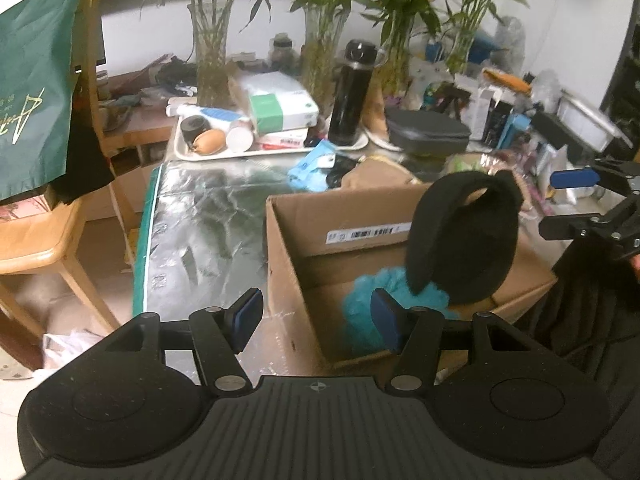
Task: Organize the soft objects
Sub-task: 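Open the left gripper to drop the teal sponge into the box, then move the left gripper back toward the beige cloth pouch on the table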
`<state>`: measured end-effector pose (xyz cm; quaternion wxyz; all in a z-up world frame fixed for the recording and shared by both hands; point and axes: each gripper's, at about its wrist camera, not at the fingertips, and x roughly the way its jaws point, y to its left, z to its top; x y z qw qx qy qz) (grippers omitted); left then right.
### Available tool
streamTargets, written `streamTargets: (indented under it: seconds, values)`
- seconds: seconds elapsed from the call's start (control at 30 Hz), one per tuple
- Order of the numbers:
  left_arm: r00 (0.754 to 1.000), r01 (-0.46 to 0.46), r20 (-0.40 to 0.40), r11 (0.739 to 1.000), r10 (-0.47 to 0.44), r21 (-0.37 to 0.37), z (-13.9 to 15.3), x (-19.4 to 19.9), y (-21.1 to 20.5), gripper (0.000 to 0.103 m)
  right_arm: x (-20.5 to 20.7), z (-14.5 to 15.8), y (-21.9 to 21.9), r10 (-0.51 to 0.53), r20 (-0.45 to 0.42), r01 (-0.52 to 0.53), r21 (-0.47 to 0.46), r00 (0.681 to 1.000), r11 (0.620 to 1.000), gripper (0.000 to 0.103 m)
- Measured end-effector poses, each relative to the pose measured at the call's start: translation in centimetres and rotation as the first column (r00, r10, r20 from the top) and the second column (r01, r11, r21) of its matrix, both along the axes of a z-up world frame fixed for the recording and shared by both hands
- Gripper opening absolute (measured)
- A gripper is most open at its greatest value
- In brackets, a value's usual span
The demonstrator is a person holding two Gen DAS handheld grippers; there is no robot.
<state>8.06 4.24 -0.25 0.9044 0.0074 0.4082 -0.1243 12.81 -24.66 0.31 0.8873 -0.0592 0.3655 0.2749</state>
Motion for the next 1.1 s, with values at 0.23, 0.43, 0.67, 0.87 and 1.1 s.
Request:
streamTargets:
  seconds: [0.23,0.43,0.67,0.87,1.1]
  values:
    - [0.999,-0.010,-0.037,0.999,0.012,0.042,-0.9,0.2,-0.5,0.076,0.1,-2.4,0.1,-0.058,-0.116,0.057,-0.010,0.992,0.998,0.103]
    - [0.998,-0.014,-0.060,0.998,0.018,0.056,-1.7,0.5,-0.7,0.076,0.2,-4.1,0.1,-0.086,-0.172,0.081,-0.035,0.981,0.996,0.103]
    - [0.996,-0.026,-0.085,0.997,0.031,0.066,-2.4,0.9,-0.8,0.076,0.3,-4.7,-0.1,-0.102,-0.196,0.094,-0.048,0.975,0.994,0.103]
    - [0.995,-0.031,-0.093,0.998,0.036,0.050,-2.6,1.3,-0.7,0.076,0.6,-4.5,-0.5,-0.108,-0.181,0.106,-0.024,0.977,0.994,0.103]
    - [0.997,-0.034,-0.067,0.999,0.035,0.020,-2.2,2.0,-0.8,0.076,1.7,-4.0,-1.4,-0.172,-0.121,0.175,0.015,0.978,0.984,0.103]
